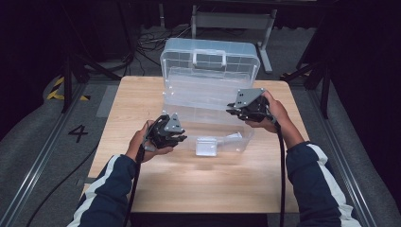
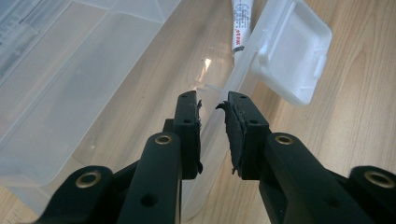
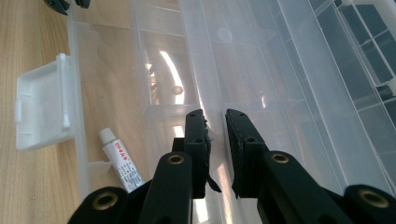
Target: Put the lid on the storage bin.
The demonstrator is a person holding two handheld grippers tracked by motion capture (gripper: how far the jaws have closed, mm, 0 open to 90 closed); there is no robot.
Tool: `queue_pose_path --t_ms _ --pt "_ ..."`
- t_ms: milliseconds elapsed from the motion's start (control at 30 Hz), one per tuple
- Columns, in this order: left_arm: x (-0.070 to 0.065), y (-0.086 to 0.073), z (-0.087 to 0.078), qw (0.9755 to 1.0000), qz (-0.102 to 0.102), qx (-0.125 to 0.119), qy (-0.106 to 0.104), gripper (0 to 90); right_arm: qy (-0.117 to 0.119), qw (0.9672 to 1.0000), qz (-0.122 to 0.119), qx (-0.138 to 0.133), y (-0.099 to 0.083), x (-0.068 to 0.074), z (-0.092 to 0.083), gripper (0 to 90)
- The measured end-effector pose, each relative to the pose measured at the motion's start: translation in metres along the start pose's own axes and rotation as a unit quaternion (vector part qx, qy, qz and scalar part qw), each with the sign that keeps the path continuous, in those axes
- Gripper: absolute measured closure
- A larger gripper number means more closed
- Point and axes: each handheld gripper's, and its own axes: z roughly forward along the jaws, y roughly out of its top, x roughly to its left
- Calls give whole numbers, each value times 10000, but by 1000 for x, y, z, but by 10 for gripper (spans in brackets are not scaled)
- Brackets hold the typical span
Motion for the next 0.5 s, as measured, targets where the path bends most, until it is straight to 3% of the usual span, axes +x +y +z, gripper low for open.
queue_pose_path --t_ms 233,500 --pt "-1 1 -4 9999 89 -99 74 796 7 10000 25 -27 -1 2 0 791" --pt "0 -4 -10 9998 9 -194 65 782 -8 10000 41 -58 -2 3 0 789"
